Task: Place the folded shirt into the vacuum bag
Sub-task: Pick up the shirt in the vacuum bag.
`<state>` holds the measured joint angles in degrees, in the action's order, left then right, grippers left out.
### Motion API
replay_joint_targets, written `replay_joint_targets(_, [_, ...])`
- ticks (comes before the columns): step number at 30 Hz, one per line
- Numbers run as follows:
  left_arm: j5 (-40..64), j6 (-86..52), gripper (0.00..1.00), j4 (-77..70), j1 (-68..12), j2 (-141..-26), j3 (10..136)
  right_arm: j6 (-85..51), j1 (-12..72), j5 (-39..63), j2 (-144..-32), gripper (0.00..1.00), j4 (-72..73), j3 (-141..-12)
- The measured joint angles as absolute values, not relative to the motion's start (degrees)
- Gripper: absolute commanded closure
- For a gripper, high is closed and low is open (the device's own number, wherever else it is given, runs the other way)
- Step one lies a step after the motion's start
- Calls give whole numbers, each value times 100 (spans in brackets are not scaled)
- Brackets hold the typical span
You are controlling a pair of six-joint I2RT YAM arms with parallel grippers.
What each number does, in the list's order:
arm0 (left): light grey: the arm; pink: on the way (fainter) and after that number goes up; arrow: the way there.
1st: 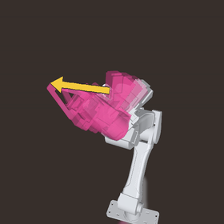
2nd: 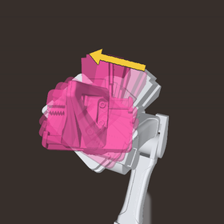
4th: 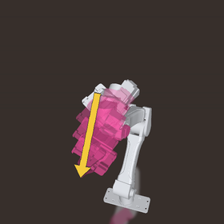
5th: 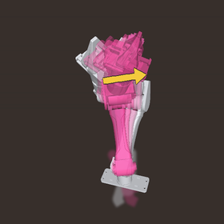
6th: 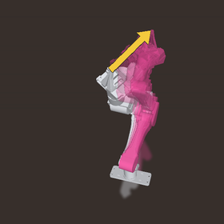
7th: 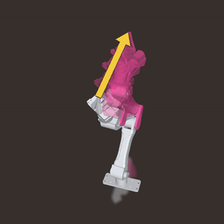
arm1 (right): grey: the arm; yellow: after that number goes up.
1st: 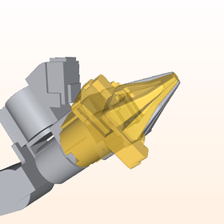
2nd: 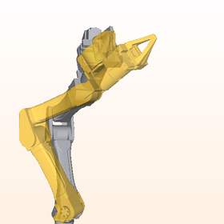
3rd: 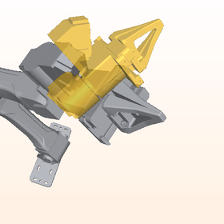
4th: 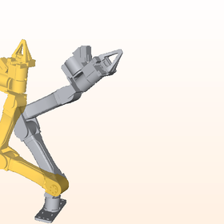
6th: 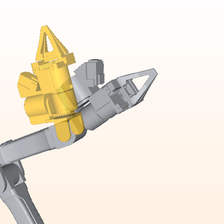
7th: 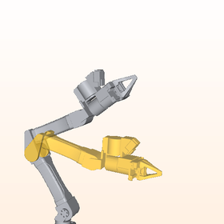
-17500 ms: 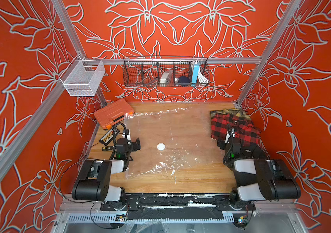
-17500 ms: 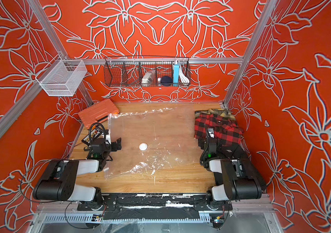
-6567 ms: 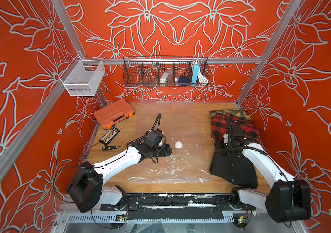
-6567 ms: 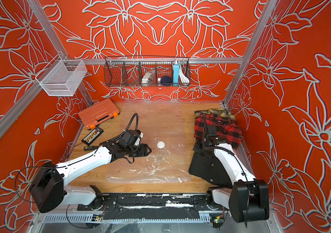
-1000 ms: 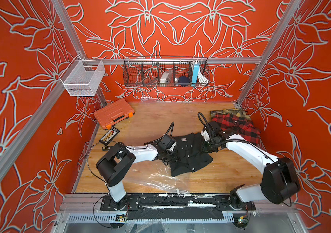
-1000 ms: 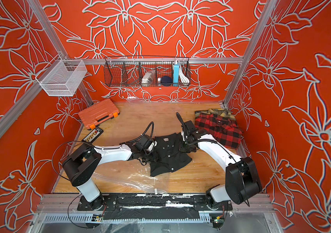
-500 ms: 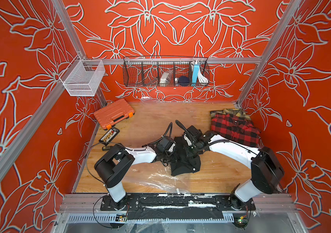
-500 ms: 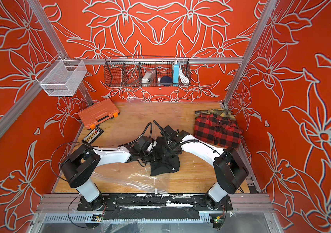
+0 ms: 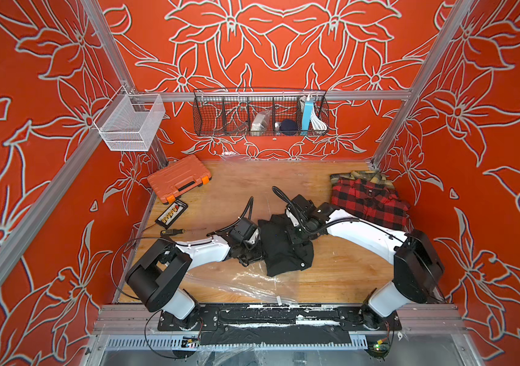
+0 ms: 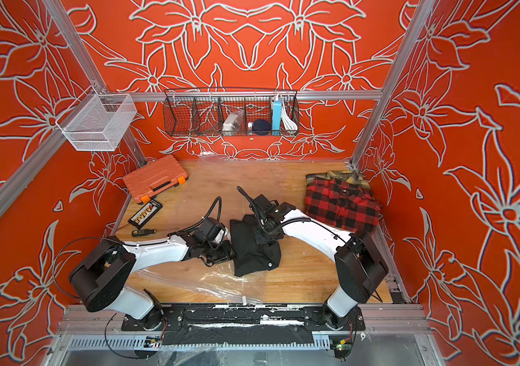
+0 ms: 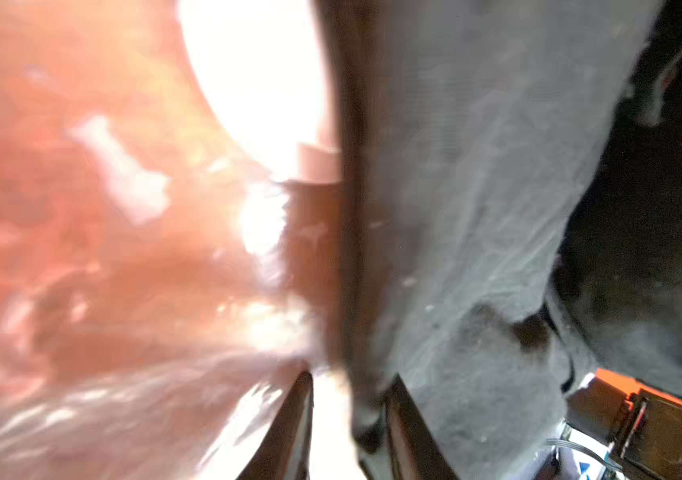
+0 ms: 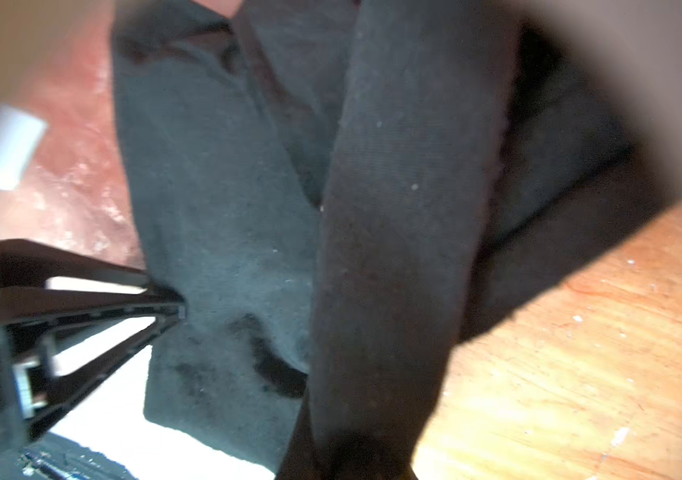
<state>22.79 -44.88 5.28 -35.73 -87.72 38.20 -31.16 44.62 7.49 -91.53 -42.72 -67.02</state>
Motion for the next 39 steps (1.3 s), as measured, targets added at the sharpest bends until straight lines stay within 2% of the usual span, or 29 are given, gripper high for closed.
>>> replay_joint_targets(5, [2421,-4480,83,274,-3573,-8978,3826,-3293,4711,819,-9373,83,-4104,-6700])
replay_joint_targets(7, [2499,-4499,84,139,-3573,-9056,3826,-3378,4753,880,-9518,77,-3983,-6694])
replay_joint_targets(8, [2532,-4501,84,89,-3573,-9080,3826,-3411,4755,921,-9585,73,-3924,-6692])
replay_joint_targets(11, [2567,-4484,84,56,-3573,-9089,3826,-3481,4762,1055,-9725,49,-3745,-6683])
replay_joint_targets(16, [2467,-4355,80,320,-3548,-8895,3826,-3505,4805,1271,-9776,22,-3376,-6519])
replay_joint_targets(20, [2270,-4327,80,965,-3319,-8444,3876,-3409,4810,1367,-9800,8,-3229,-6379])
replay_joint_targets(23, [2082,-4300,80,1509,-3006,-7940,3957,-3284,4877,1253,-9883,2,-3269,-6375])
replay_joint_targets(28, [1868,-4213,80,2062,-2561,-7098,4047,-2978,5286,504,-10228,2,-3793,-6646])
replay_joint_targets(31, [1826,-4171,80,2202,-2386,-6980,4045,-2836,5516,-40,-10586,4,-4130,-6934])
replay_joint_targets(35, [1833,-4152,79,2318,-2314,-6991,4032,-2637,5616,-508,-10785,23,-4410,-7159])
replay_joint_targets(37, [1857,-4143,79,2338,-2314,-6991,4032,-2502,5546,-720,-10783,41,-4480,-7155])
replay_joint_targets(39, [1879,-4134,80,2342,-2314,-6991,4032,-2359,5376,-969,-10774,52,-4552,-7129])
